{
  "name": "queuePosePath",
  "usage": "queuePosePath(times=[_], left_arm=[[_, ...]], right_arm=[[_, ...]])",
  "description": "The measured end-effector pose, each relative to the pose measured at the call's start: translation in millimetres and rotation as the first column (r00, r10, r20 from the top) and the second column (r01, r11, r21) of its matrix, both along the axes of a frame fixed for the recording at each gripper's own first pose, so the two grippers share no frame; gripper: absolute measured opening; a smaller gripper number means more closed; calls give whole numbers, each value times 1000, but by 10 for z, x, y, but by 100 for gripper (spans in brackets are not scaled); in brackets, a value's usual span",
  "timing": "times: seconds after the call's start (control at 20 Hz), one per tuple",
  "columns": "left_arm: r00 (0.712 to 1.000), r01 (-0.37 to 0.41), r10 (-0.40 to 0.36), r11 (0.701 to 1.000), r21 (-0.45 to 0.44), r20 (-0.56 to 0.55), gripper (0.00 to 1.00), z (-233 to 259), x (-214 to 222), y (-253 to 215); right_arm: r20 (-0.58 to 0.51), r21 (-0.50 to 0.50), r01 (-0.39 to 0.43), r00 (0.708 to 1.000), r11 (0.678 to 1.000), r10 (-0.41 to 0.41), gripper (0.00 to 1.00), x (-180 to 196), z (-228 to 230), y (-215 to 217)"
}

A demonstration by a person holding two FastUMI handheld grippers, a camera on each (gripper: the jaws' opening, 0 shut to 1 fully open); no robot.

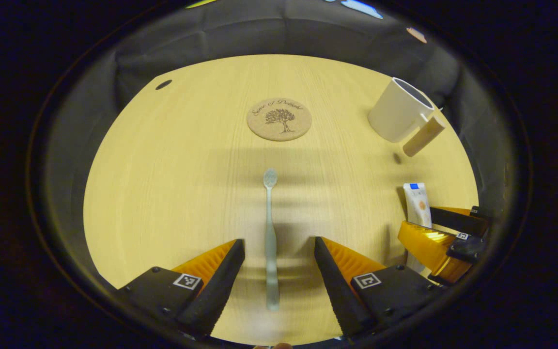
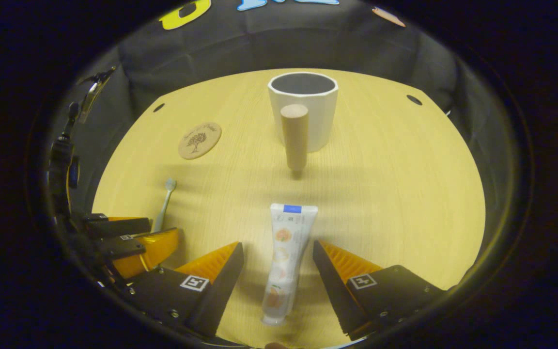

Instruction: Put the toothbrush and toothpaste on the desktop into the cup, then pick up the cup and place it on the coaster on the desktop.

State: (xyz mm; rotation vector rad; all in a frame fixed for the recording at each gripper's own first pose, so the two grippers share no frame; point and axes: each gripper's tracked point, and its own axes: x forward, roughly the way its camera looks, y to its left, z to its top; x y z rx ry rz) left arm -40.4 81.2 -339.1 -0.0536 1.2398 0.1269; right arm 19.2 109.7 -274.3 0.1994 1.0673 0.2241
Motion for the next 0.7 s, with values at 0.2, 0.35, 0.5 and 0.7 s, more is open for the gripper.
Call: queuePosePath(times=[0.2, 0.35, 0.5, 0.7], left_arm=[[1000, 4, -4, 1000, 20, -3, 95, -3, 10, 8], [1000, -12, 12, 1000, 26, 8, 83, -2, 17, 19], [1000, -20, 20, 999, 27, 7, 60, -2, 5, 11], [1000, -14, 13, 999, 35, 18, 42, 21, 21, 42]], right_arm=[[2, -17, -5, 1000, 1000, 5, 89, 36, -47, -13], [-8, -30, -5, 1000, 1000, 5, 73, 42, -66, -44], [-13, -61, -18, 1000, 998, 18, 58, 15, -106, -87], [-19, -56, 1, 1000, 998, -2, 45, 17, -102, -112]])
